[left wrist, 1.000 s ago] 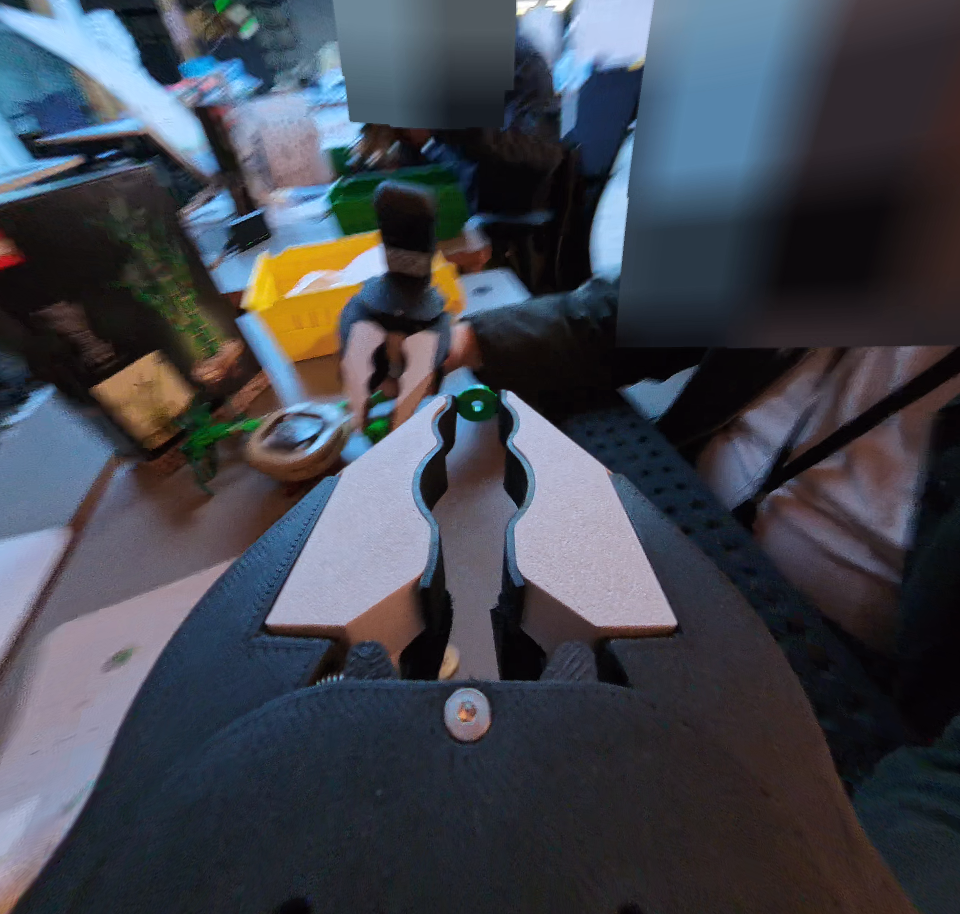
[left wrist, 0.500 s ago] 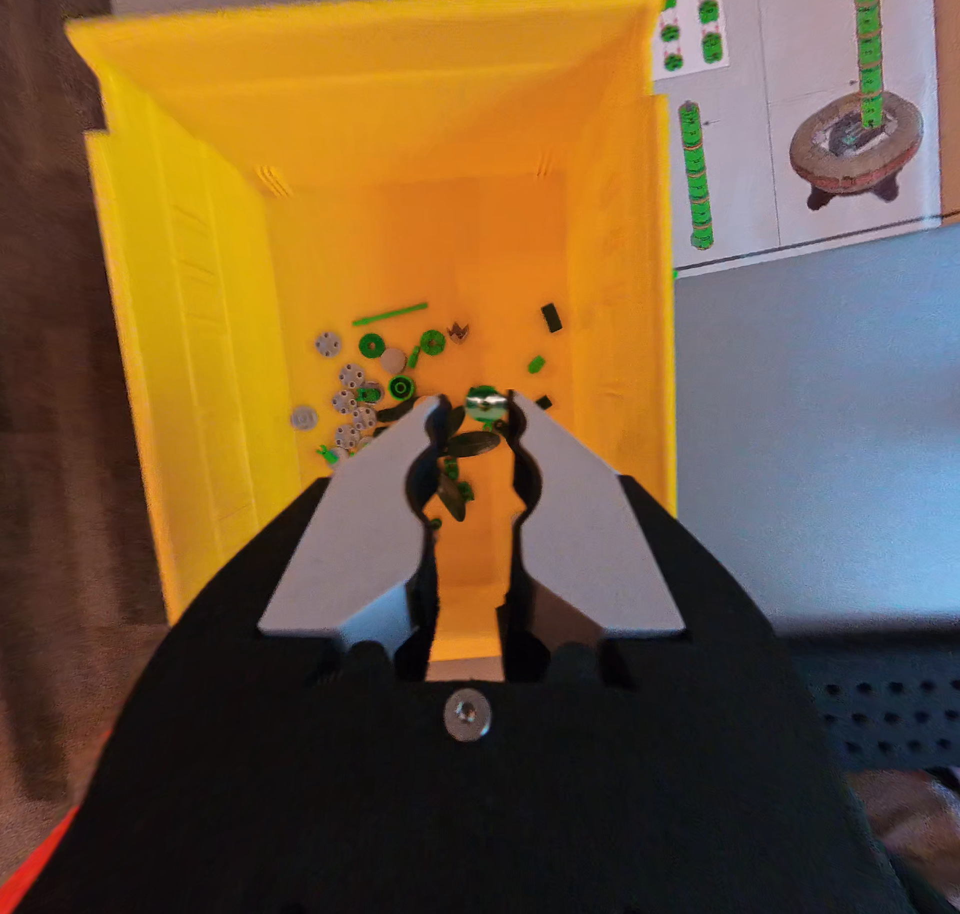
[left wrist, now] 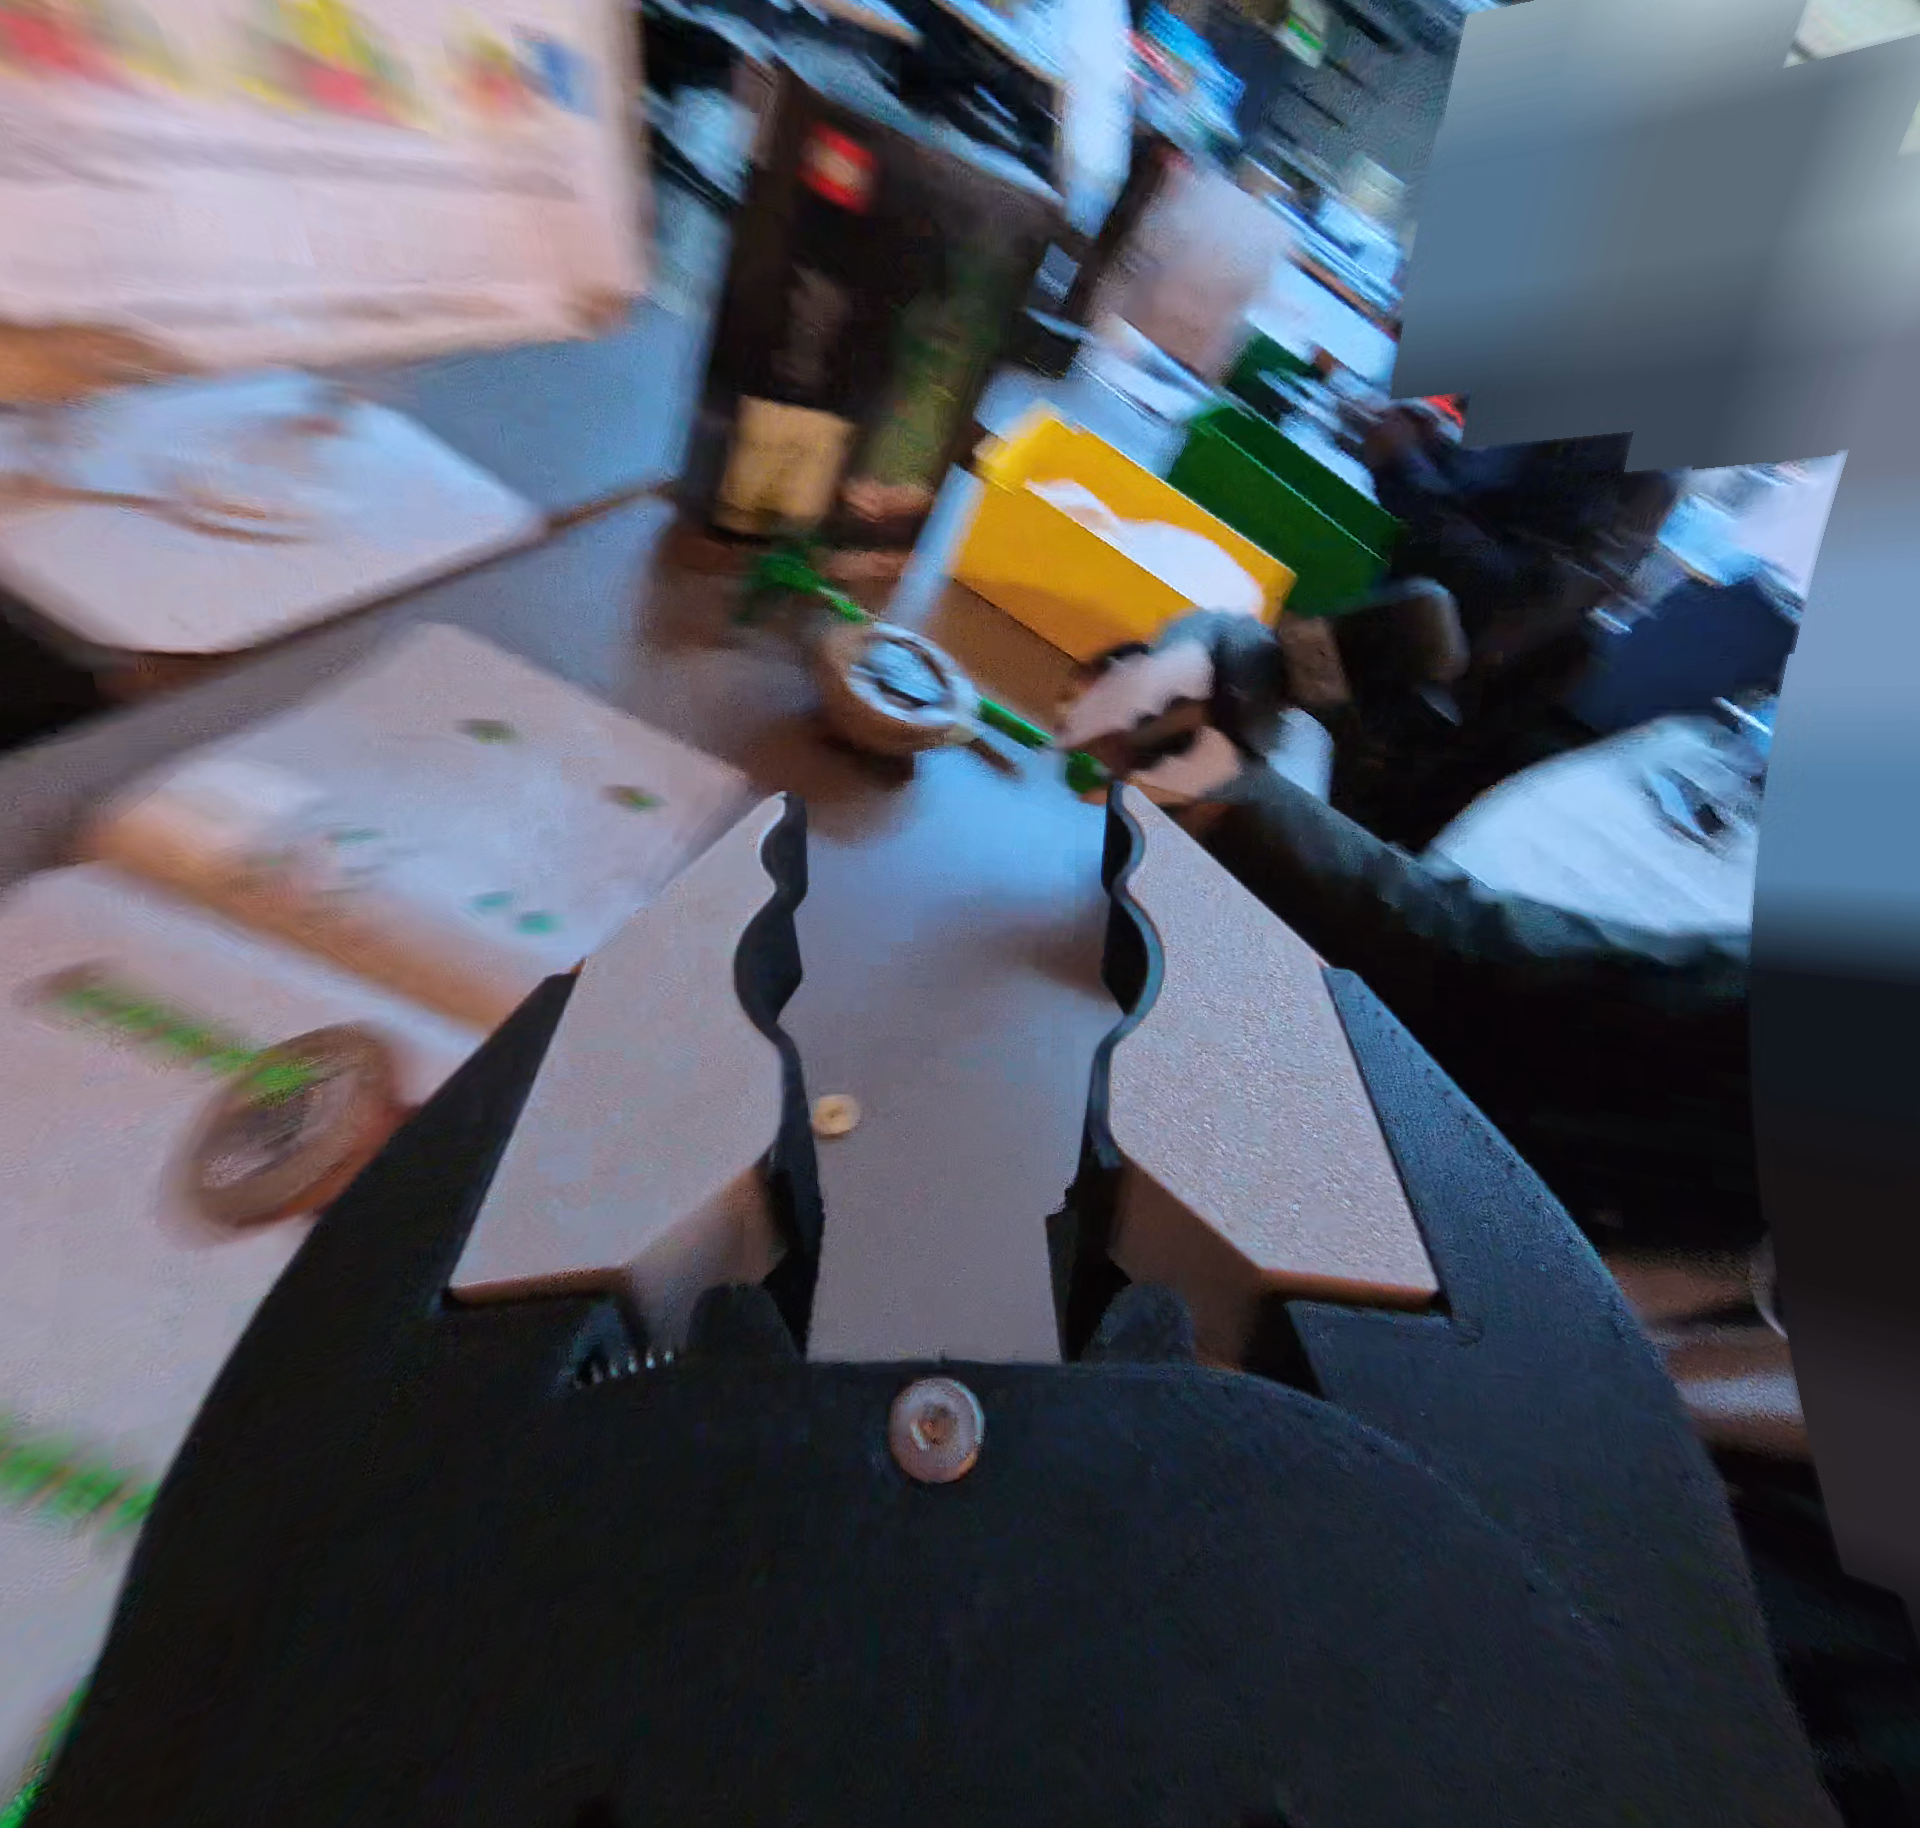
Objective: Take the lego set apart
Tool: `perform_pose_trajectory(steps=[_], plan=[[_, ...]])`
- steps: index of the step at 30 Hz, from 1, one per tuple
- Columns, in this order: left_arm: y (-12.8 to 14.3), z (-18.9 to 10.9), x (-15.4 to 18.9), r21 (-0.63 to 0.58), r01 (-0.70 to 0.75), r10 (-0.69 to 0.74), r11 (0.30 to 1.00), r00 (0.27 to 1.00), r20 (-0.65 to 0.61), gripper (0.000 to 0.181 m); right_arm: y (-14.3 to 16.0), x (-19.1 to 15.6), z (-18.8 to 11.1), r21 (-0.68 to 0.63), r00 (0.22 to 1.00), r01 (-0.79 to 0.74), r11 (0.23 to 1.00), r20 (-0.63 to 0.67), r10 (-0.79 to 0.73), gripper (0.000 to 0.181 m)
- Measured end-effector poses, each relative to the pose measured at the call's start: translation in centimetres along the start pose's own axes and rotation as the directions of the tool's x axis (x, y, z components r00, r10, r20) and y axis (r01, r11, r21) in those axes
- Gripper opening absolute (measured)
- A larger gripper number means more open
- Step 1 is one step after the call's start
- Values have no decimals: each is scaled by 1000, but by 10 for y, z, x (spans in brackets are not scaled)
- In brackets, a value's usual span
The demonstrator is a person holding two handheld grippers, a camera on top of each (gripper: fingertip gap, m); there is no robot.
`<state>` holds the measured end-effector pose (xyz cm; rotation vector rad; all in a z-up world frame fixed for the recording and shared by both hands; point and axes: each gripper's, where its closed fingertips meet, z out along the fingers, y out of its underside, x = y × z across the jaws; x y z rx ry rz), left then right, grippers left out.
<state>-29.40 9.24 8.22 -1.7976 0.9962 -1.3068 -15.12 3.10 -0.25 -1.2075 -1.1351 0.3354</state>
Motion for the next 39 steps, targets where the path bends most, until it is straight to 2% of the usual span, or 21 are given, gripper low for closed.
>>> perform_pose_trajectory(steps=[2, 5, 7, 9, 12, 17, 19, 21, 26, 30, 39], plan=[[24, 58, 16, -139, 18, -38, 990, 989, -140, 56, -3, 2, -2, 9, 999, 41, 999, -21, -40, 15], [66, 126, 20, -297, 72, -142, 952, 965, -221, 56, 4, 1, -1, -27, 997, 77, 997, -21, -77, 15], [79, 151, 24, -311, 134, -224, 941, 935, -274, 55, 9, -1, 1, -52, 996, 92, 994, -10, -92, 15], [77, 164, 23, -260, 186, -266, 947, 911, -314, 49, 14, -2, 3, -78, 994, 103, 992, -9, -104, 15], [76, 168, 22, -204, 162, -224, 965, 916, -332, 43, 20, -1, 5, -115, 993, 113, 987, -15, -115, 15], [92, 174, 32, -275, 124, -221, 953, 908, -357, 43, 24, -4, 8, -137, 992, 125, 983, -4, -126, 15], [100, 178, 33, -303, 97, -206, 948, 913, -353, 36, 25, -5, 9, -146, 992, 129, 981, 4, -130, 15], [99, 177, 35, -289, 84, -191, 954, 912, -363, 15, 28, -5, 9, -166, 991, 135, 977, 2, -136, 15], [95, 175, 32, -255, 12, -101, 967, 935, -340, 14, 34, 1, 9, -188, 990, 129, 974, -24, -136, 16], [91, 173, 34, -241, 26, -114, 970, 928, -356, 14, 23, 1, 8, -143, 990, 128, 981, -36, -135, 16], [95, 173, 32, -262, 39, -137, 964, 920, -367, 14, 27, -1, 9, -202, 993, 117, 972, -5, -120, 15]])
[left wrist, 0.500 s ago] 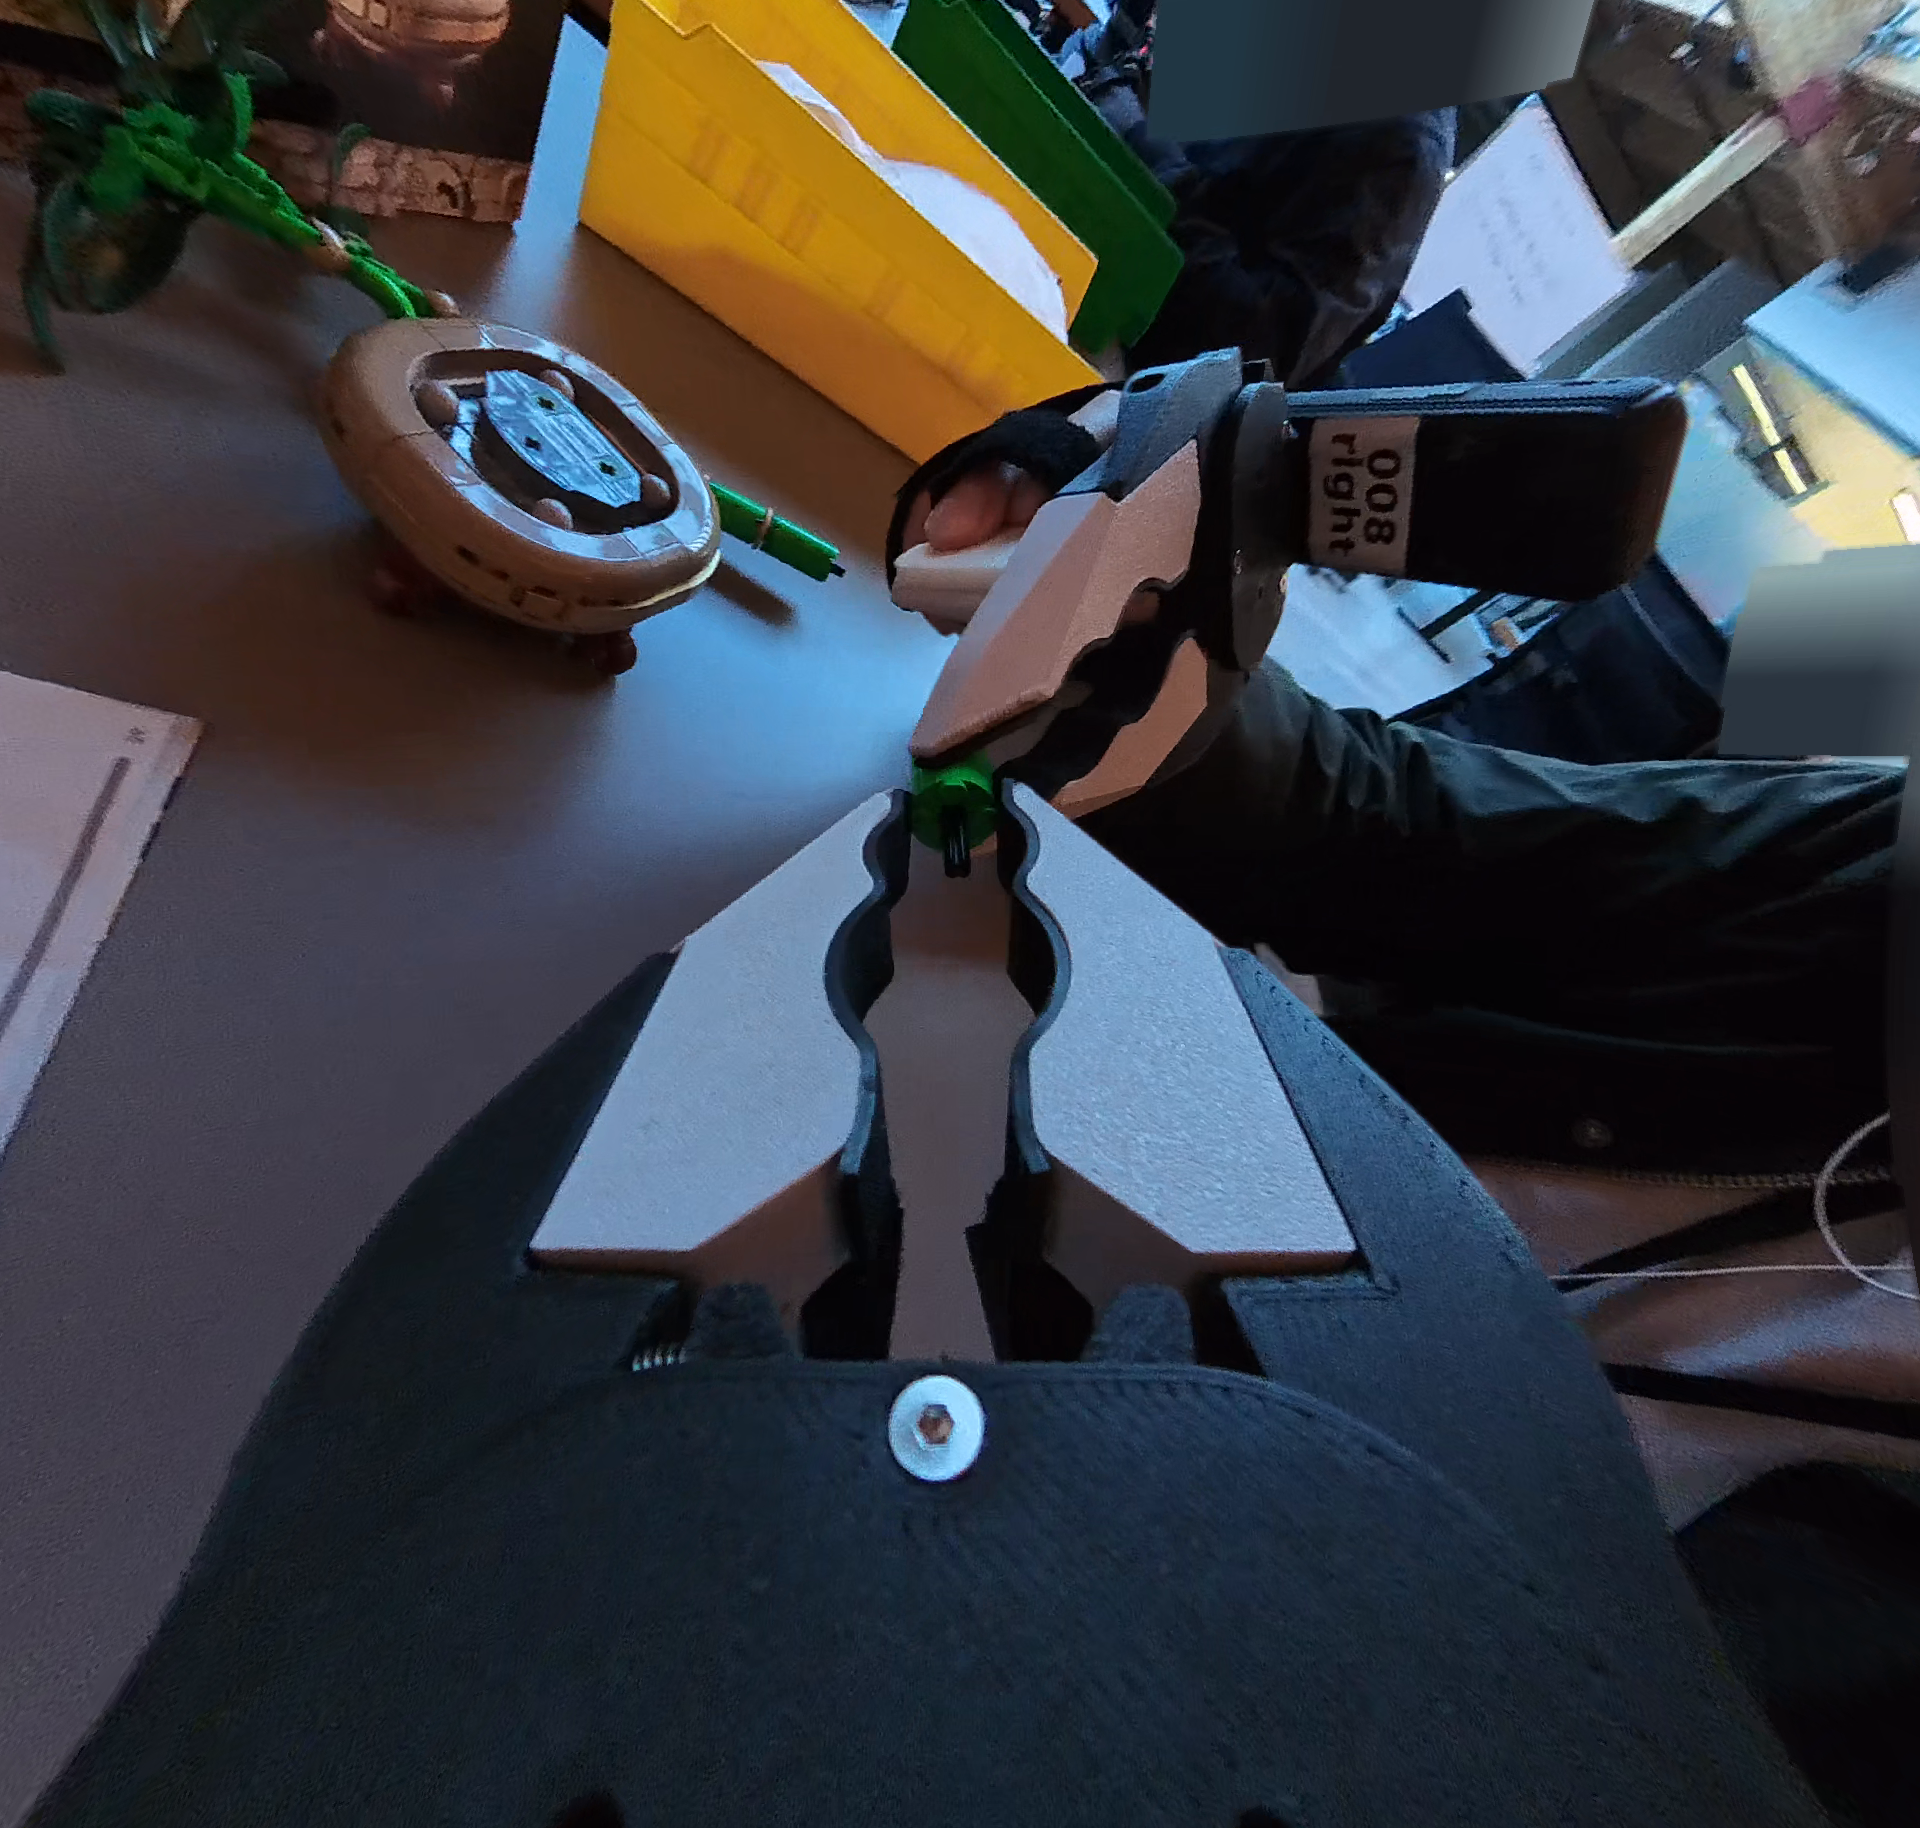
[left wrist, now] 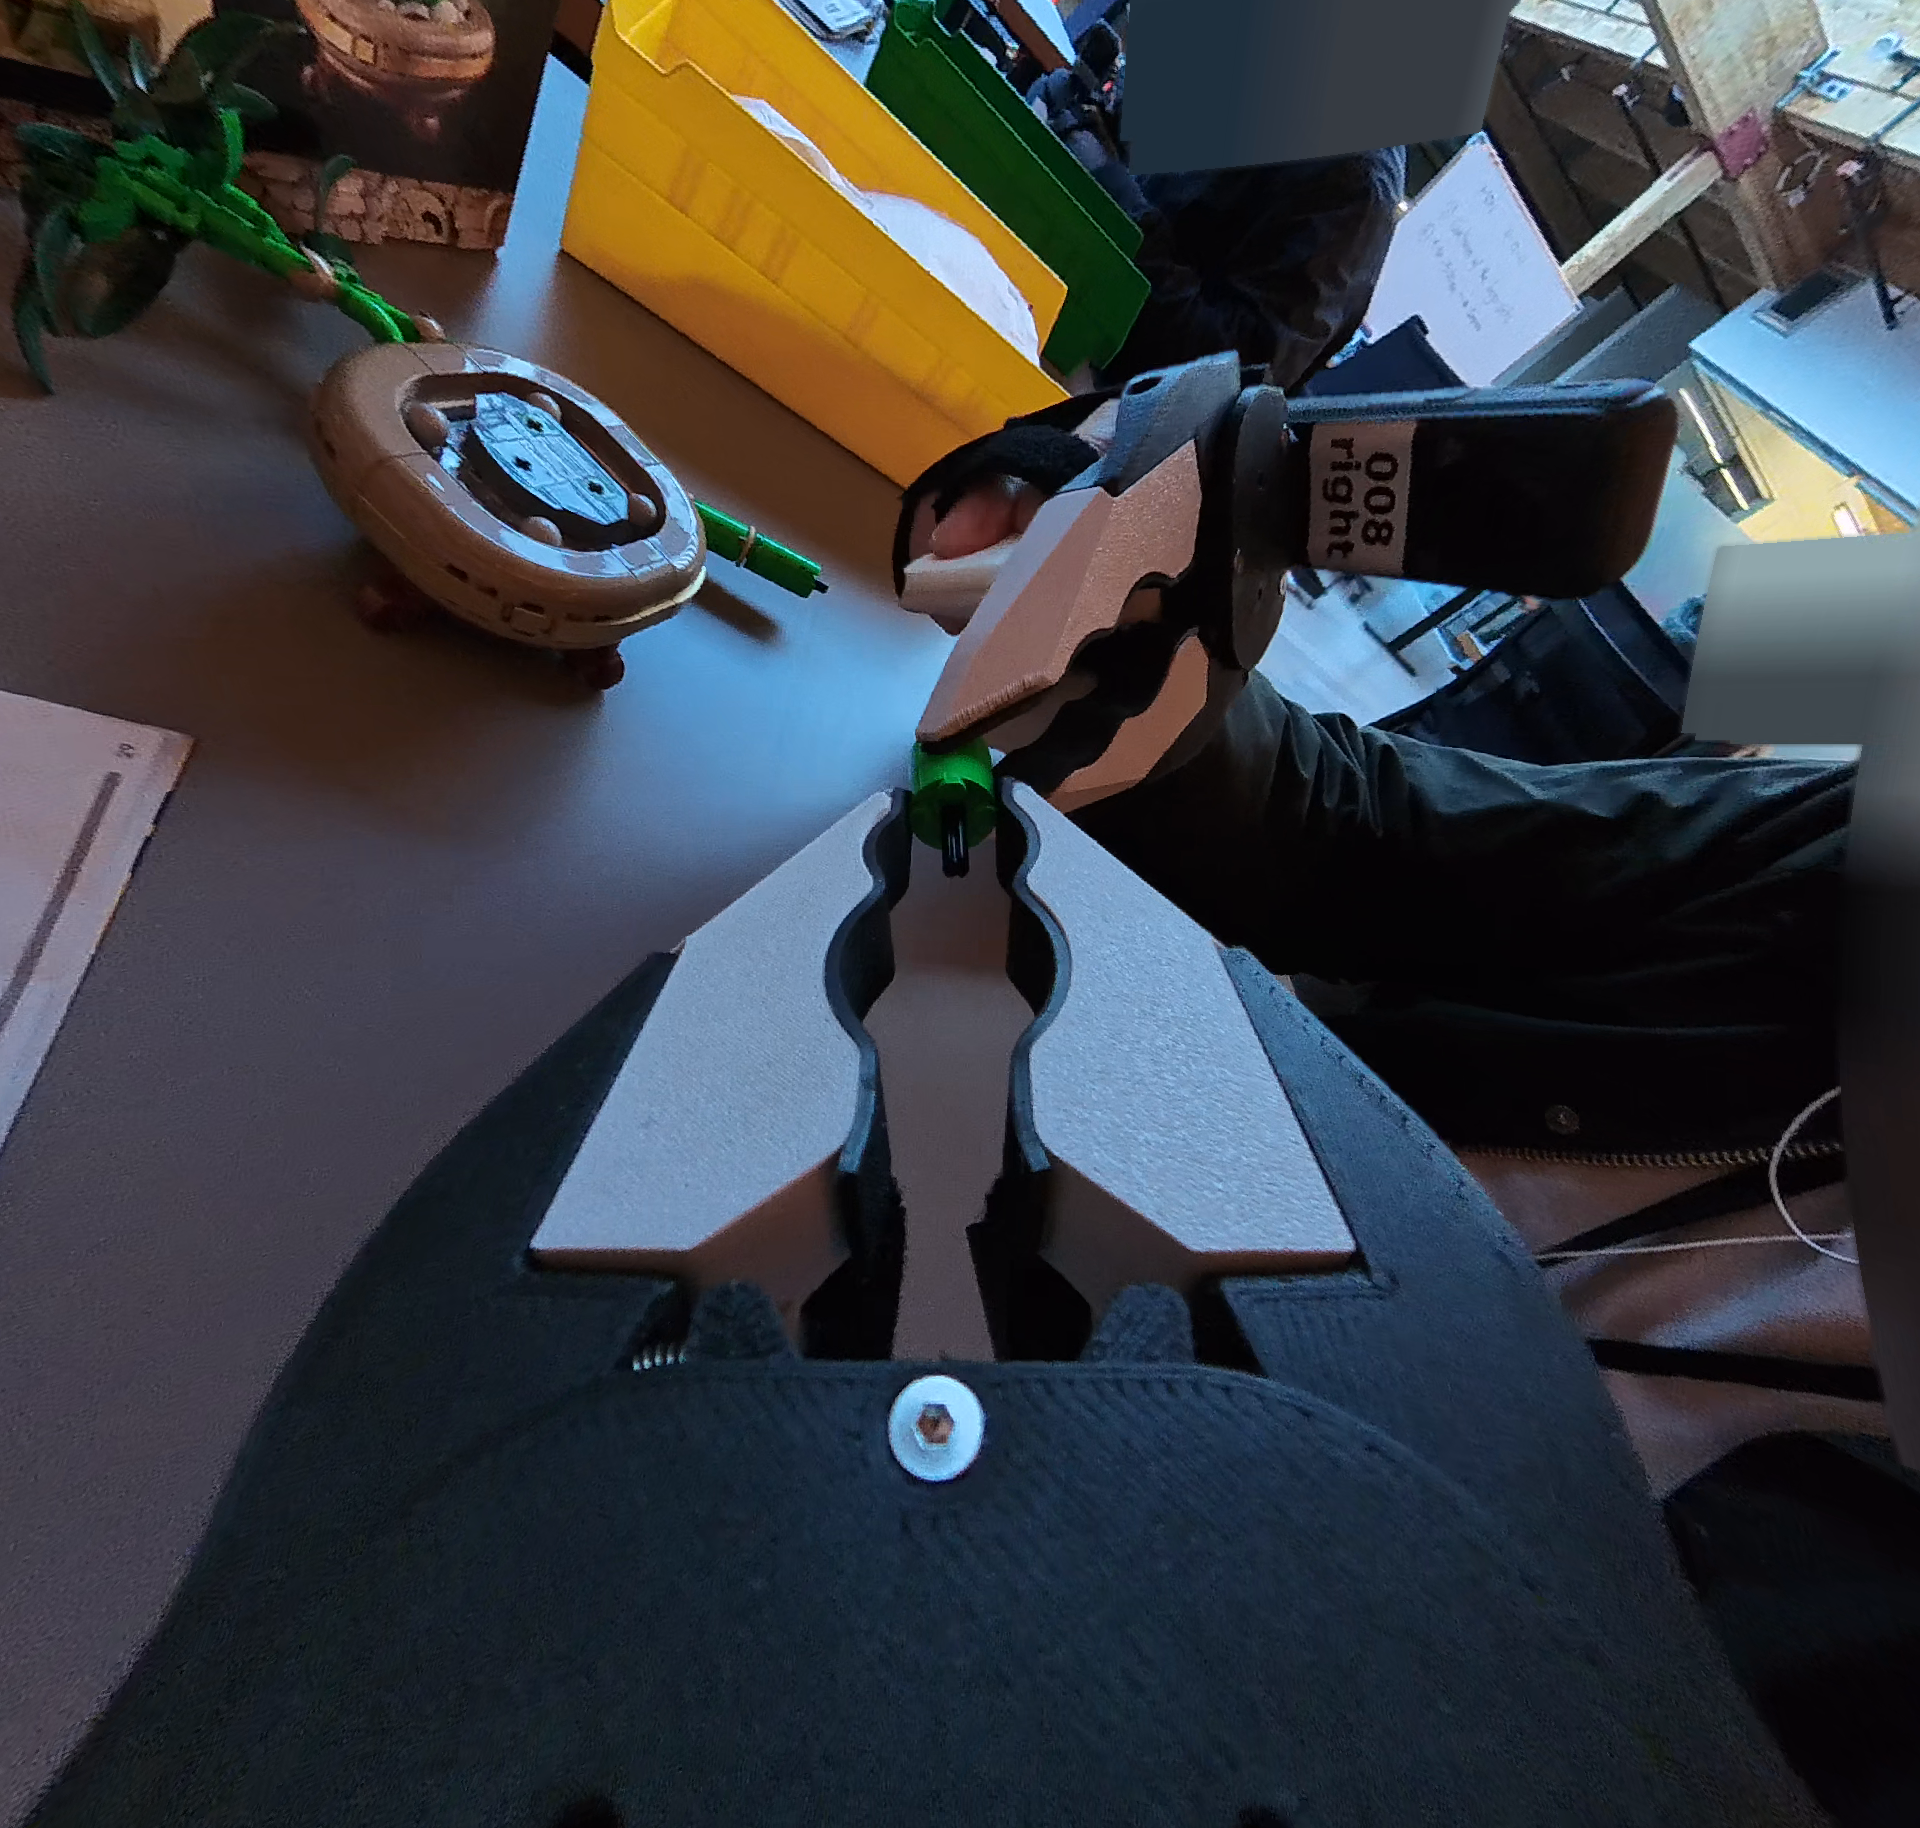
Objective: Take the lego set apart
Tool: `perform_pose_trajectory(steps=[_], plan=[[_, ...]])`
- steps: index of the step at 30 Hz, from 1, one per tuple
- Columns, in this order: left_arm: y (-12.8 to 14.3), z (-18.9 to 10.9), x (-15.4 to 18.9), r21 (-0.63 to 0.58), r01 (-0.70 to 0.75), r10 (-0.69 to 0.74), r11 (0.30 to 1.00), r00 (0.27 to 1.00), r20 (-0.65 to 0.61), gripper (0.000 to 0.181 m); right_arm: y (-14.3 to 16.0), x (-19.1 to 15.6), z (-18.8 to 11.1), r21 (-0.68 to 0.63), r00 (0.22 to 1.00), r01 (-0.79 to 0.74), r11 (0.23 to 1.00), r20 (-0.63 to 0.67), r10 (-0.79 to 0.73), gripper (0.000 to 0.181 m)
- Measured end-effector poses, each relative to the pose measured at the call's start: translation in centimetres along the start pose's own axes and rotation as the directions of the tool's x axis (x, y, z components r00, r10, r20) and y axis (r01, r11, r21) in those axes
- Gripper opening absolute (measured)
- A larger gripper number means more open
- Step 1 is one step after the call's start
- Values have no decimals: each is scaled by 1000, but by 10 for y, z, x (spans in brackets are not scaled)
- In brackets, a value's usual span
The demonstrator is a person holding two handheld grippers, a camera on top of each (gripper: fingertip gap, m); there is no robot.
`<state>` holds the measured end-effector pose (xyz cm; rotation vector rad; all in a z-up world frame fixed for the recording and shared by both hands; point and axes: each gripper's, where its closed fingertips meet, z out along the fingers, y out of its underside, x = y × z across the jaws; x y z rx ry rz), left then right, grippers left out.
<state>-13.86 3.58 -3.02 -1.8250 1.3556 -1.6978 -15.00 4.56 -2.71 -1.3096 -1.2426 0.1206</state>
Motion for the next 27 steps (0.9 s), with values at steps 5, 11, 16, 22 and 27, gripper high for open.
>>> perform_pose_trajectory(steps=[5, 11, 16, 22, 27], plan=[[4, 1, 4, -25, 5, -6, 1000, 999, -39, 14, -1, -4, -3, -1, 999, -18, 1000, 45, 18, 15], [2, 1, 7, -23, -2, 1, 1000, 999, -43, 14, -4, -2, -6, 10, 998, -33, 999, 45, 32, 15], [1, 1, 13, -29, -19, 17, 999, 999, -50, 14, -8, -2, -10, 16, 999, -16, 1000, 47, 15, 15], [2, 0, 17, -36, -27, 25, 999, 998, -64, 14, -11, -3, -12, 24, 998, -20, 1000, 56, 19, 15], [3, -1, 18, -40, -35, 32, 999, 997, -69, 14, -12, -4, -12, 29, 998, -28, 999, 59, 26, 15]])
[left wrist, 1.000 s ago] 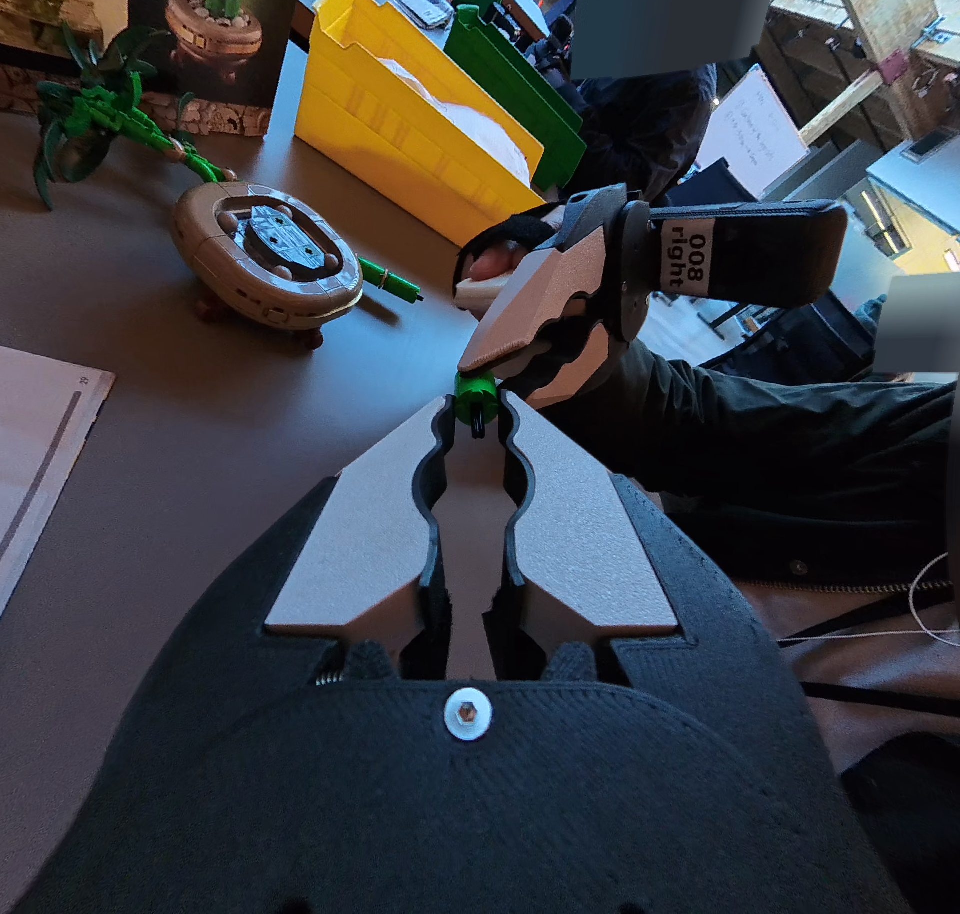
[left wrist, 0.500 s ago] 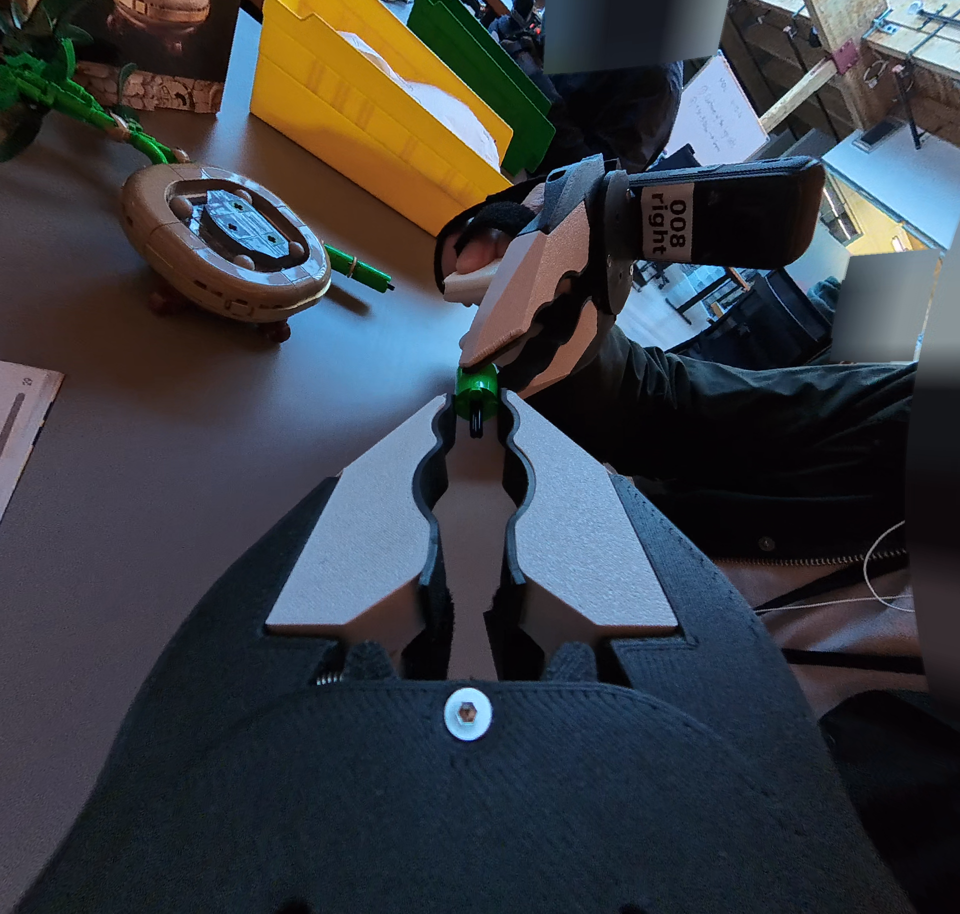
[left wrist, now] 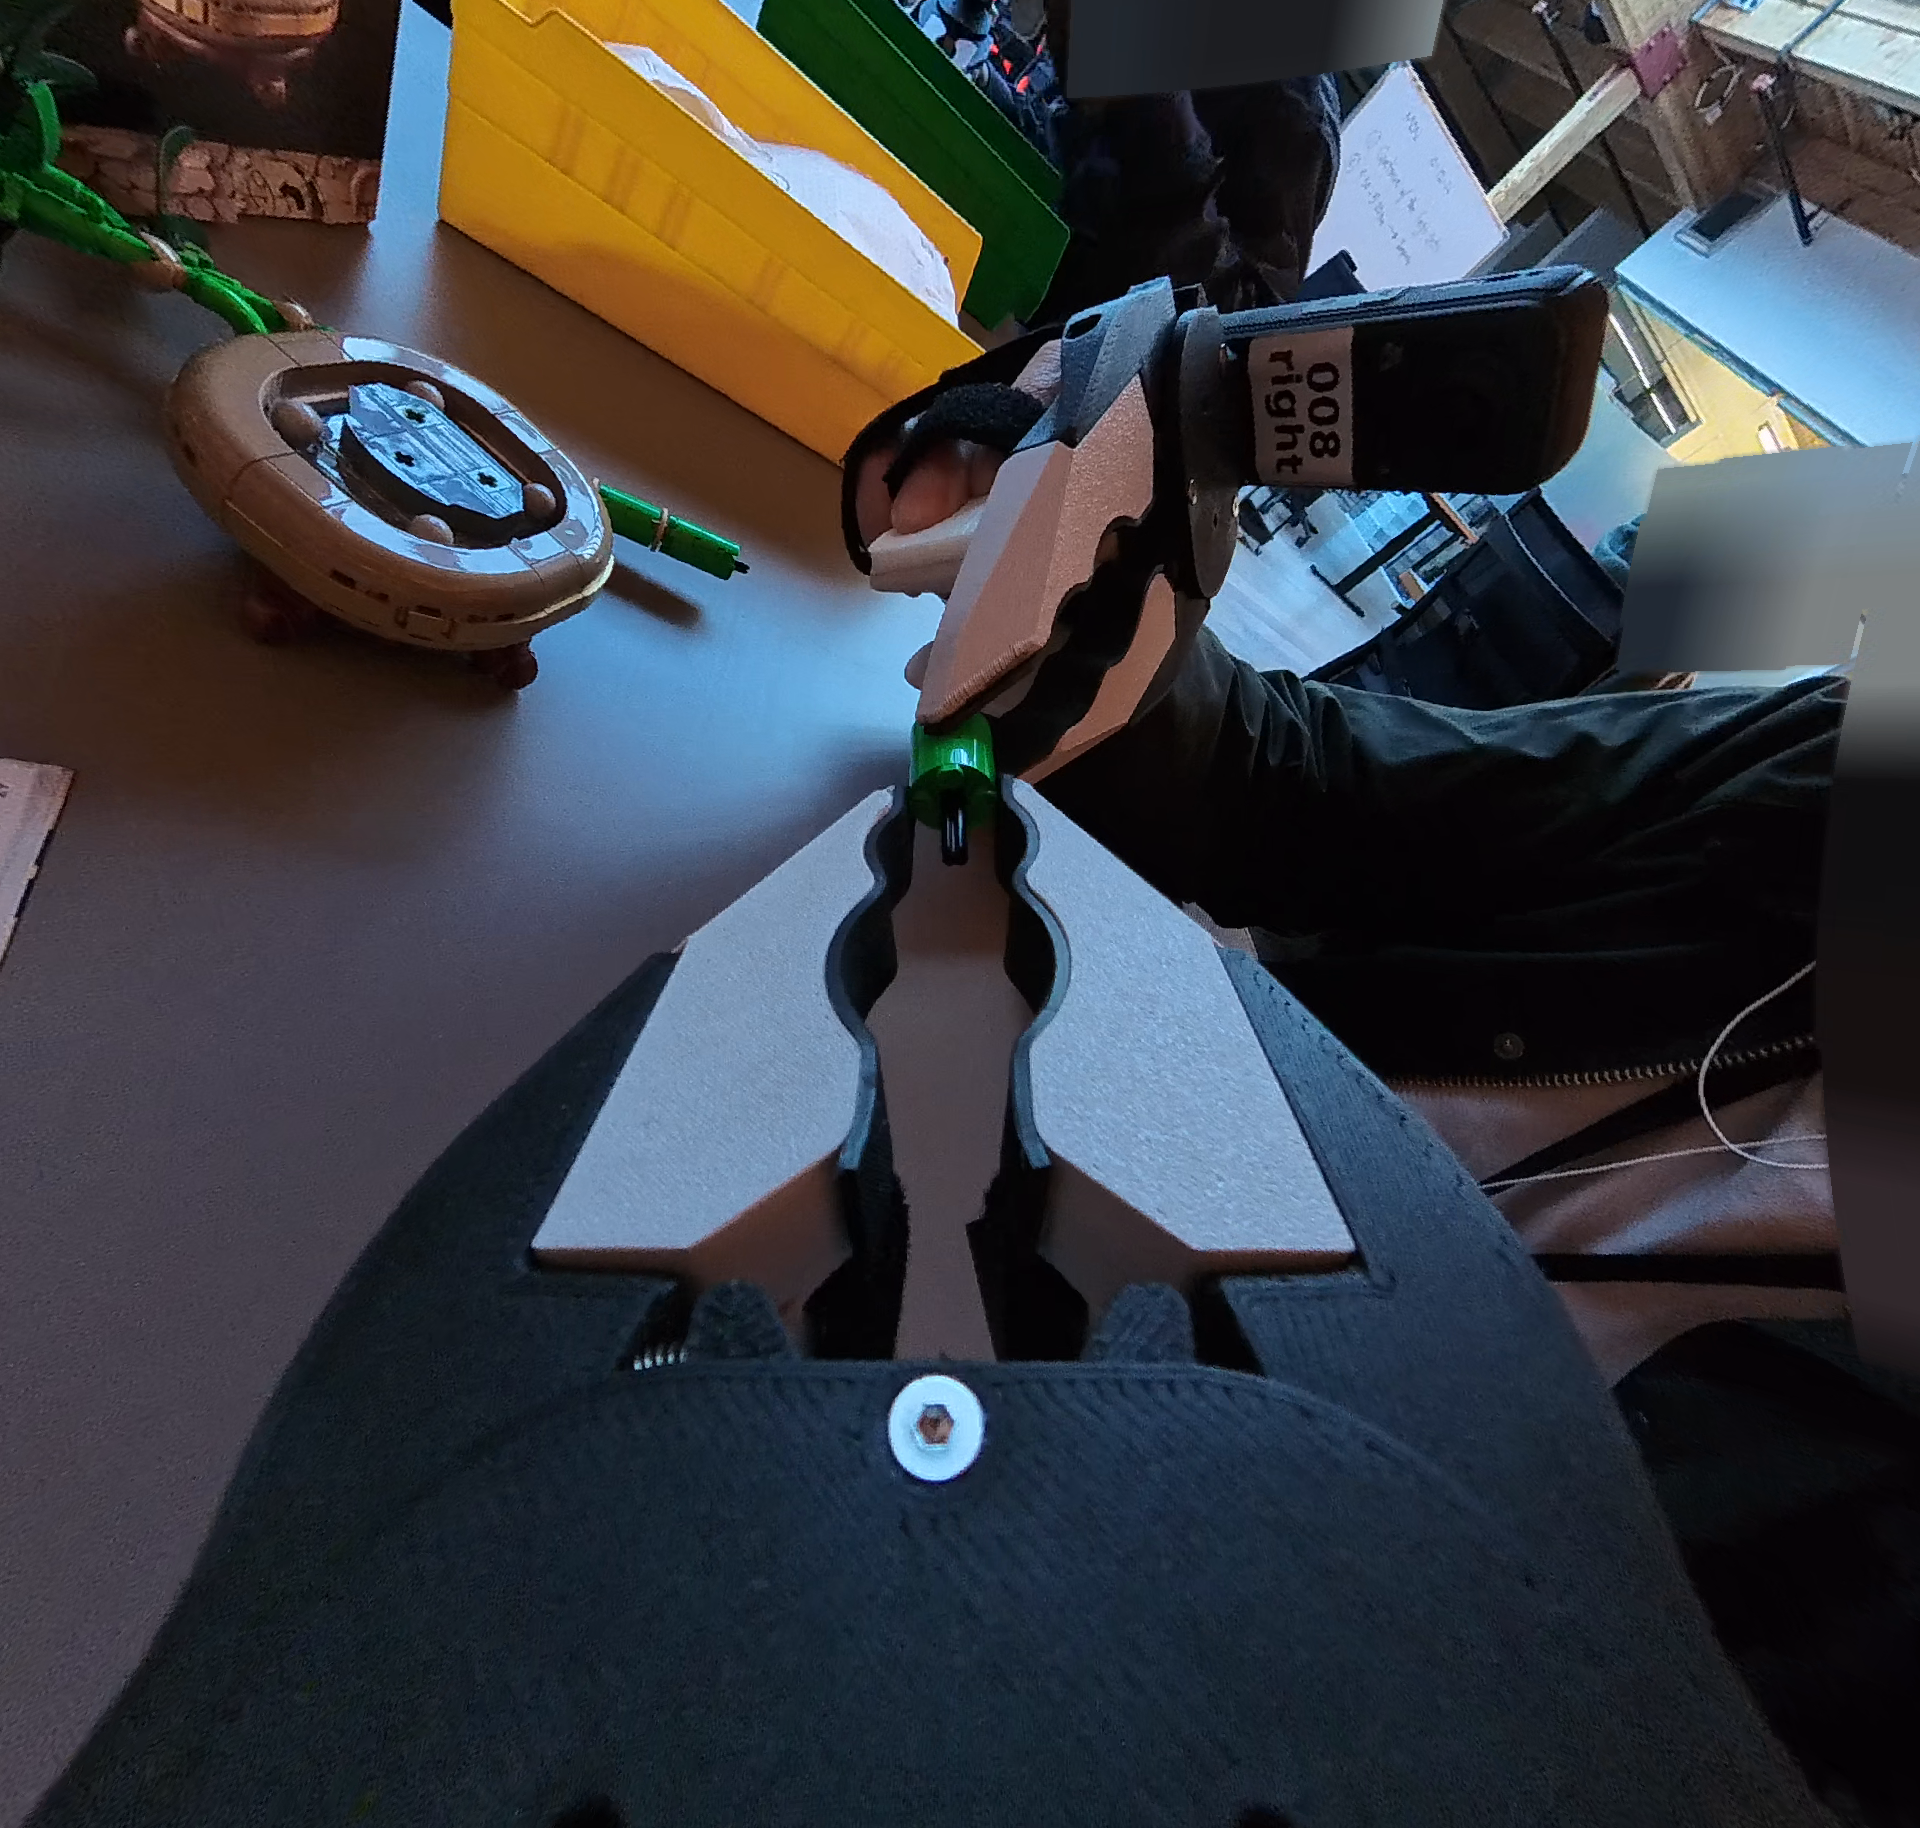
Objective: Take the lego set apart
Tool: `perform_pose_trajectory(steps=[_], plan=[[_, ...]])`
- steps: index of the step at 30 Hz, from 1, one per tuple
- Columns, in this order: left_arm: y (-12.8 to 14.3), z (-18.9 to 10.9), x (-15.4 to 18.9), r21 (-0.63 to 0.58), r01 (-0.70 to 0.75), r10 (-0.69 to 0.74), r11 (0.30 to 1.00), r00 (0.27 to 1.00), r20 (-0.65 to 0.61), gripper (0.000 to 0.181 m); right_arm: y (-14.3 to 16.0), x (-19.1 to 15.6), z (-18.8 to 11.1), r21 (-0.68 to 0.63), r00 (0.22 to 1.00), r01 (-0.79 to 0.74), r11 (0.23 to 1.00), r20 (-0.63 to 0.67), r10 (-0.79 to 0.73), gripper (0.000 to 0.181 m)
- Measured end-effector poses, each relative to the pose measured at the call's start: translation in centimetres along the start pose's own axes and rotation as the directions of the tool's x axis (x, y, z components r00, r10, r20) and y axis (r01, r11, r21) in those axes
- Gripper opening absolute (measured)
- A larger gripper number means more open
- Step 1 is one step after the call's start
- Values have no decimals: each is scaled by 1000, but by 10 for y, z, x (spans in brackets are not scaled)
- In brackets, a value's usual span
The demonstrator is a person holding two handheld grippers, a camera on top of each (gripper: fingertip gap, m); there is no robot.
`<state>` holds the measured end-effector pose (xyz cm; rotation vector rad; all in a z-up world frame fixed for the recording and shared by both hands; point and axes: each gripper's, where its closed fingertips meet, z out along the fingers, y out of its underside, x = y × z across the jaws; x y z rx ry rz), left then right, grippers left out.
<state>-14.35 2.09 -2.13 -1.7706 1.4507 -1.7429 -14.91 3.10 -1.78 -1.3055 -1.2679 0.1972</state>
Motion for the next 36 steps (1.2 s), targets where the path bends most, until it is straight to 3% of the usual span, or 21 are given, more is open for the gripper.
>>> perform_pose_trajectory(steps=[4, 7, 12, 14, 20, 26, 36], plan=[[-3, 0, 5, 15, -12, 13, 1000, 1000, -21, 14, -6, 1, -2, 33, 1000, -26, 999, -3, 26, 15], [-14, 0, 9, 97, 10, -6, 995, 999, -47, 11, -10, -4, 1, 46, 1000, -13, 999, 6, 13, 15], [-9, 0, 2, 64, -12, 12, 998, 1000, 12, 11, -4, -5, 3, 27, 1000, -17, 999, 19, 16, 15], [-5, -1, 5, 30, 15, -15, 999, 1000, -19, 27, -3, 0, 1, 24, 1000, -16, 1000, -3, 16, 15], [-3, 5, 4, 21, 2, -1, 1000, 1000, -20, 16, -5, -2, 0, 32, 1000, 6, 999, -3, -6, 15], [0, 5, -2, 4, -39, 39, 999, 999, 26, 14, 1, -2, 2, 9, 1000, -11, 1000, 12, 11, 15], [5, 8, -2, -16, -8, 8, 1000, 1000, -13, 14, 5, -7, -2, 2, 996, -50, 999, 70, 50, 15]])
